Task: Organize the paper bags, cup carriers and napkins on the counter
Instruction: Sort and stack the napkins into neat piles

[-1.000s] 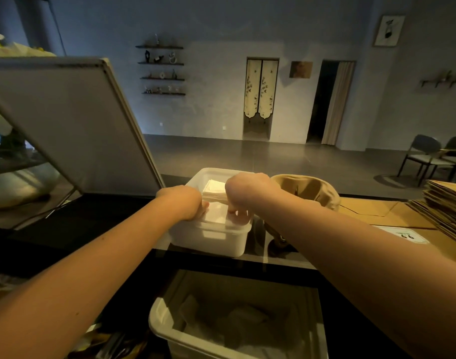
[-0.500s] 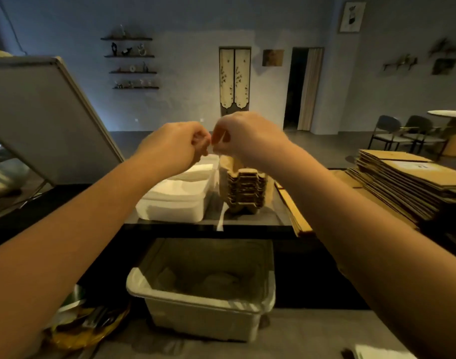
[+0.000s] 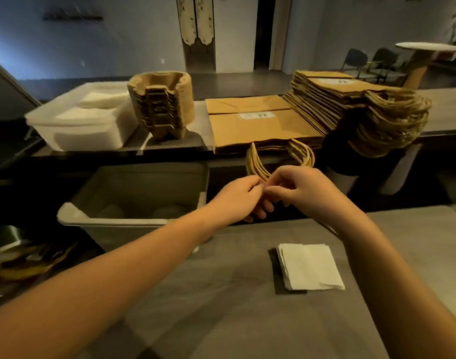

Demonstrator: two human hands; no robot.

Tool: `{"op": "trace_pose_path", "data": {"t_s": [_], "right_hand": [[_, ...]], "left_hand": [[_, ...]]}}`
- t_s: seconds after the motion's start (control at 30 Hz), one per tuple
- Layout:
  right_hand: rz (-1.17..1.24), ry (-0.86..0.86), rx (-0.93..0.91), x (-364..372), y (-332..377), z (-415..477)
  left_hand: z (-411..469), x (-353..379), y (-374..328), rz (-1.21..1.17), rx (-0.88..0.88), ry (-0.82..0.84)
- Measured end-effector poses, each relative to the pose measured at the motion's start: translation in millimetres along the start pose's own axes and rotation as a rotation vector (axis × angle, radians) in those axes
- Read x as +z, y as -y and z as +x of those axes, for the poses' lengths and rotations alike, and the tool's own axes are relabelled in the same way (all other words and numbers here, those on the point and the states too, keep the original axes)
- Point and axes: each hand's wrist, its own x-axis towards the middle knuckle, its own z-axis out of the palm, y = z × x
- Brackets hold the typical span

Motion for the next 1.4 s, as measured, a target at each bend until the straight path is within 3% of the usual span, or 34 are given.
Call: {"op": "trace_pose_path", "data": {"t_s": [0.13, 0.23, 0.37, 0.5, 0.77, 1.2, 1.4], "right_hand": [[0.098, 0.178, 0.193, 24.9, -71.7, -15.2], [-0.018, 0.244, 0.316, 50.0, -130.3, -14.2], [-0.215, 0.337, 0.272, 83.9, -185.7, -6.5], [-0.336, 0.489, 0.259, 110.5, -206.4, 9.8], [-0.573, 0.630, 0.199, 131.7, -211.9, 36.9], [-0.532, 0.689, 0.216, 137.5, -205.6, 35.0], [-0.356, 0.730, 0.267, 123.1, -198.0, 39.5]], "left_hand": [[27.1, 52.2, 35.5, -0.028, -0.153, 0.150], [53.1, 83.2, 67.6, 0.012, -0.291, 0.171], [82.0, 105.3, 102.0, 0.041, -0.490, 0.101], [95.6, 112.6, 114.6, -0.040, -0.634, 0.159], [109.8, 120.5, 126.7, 0.049, -0.671, 0.196], [103.8, 113.5, 140.6, 0.000, -0.668, 0.228], [101.3, 109.4, 140.9, -0.004, -0.650, 0.240]]}}
